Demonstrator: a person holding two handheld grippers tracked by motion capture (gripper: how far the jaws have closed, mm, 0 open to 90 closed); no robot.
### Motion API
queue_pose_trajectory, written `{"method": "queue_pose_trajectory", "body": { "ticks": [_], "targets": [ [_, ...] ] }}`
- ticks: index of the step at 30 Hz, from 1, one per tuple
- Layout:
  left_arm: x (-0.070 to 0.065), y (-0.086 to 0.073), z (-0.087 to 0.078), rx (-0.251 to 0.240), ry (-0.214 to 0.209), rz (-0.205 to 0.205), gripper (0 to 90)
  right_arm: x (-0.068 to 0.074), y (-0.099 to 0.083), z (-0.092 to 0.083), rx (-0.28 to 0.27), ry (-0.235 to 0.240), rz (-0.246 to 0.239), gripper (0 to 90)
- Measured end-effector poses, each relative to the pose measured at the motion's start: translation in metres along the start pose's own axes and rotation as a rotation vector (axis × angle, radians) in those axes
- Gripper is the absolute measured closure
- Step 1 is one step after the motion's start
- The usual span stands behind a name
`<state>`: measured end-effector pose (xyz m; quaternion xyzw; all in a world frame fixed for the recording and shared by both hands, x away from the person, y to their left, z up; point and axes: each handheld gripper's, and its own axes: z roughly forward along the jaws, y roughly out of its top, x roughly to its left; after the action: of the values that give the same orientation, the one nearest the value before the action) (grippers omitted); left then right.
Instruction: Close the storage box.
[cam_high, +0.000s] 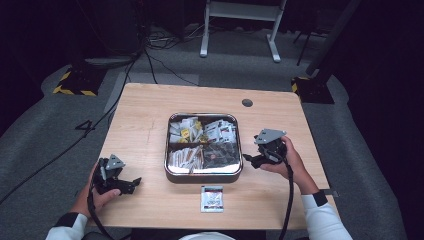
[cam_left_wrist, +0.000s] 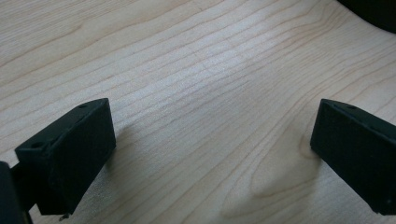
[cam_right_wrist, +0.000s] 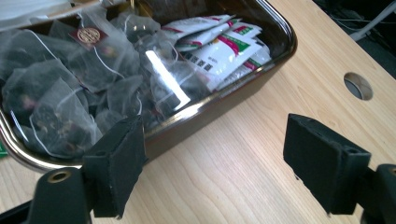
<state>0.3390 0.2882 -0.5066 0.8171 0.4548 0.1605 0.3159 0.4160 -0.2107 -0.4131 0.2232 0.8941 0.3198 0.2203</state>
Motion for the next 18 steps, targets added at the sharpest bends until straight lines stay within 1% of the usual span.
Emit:
{"method": "queue_pose_trajectory", "body": {
  "ticks": [2,3,7,10,14,15,16,18],
  "targets": [
    [0.000,0.000,0.000,0.000,0.001,-0.001,0.3,-0.001,-0.003,-0.002,0.008,0.007,0.012,21.3],
    [0.000,0.000,0.000,0.000,0.001,-0.001,0.3,-0.002,-0.005,-0.003,0.007,-0.001,0.016,21.5],
    [0.000,0.000,0.000,0.000,0.001,-0.001,0.3,-0.003,-0.010,-0.004,0.018,-0.006,0.013,21.6],
    [0.000,0.000,0.000,-0.001,0.001,-0.003,0.3,-0.003,-0.016,-0.005,0.023,-0.011,0.025,21.5],
    [0.000,0.000,0.000,-0.001,0.000,-0.001,0.3,-0.004,-0.022,-0.005,0.032,-0.016,0.026,21.3],
    [0.000,0.000,0.000,-0.001,0.000,-0.001,0.3,-0.004,-0.024,-0.005,0.040,-0.005,0.031,20.9],
    [0.000,0.000,0.000,-0.001,0.001,-0.002,0.3,-0.004,-0.025,-0.005,0.047,-0.004,0.038,21.0],
    [0.000,0.000,0.000,0.000,0.000,-0.001,0.3,-0.004,-0.028,-0.005,0.047,-0.016,0.035,21.2]
  ]
}}
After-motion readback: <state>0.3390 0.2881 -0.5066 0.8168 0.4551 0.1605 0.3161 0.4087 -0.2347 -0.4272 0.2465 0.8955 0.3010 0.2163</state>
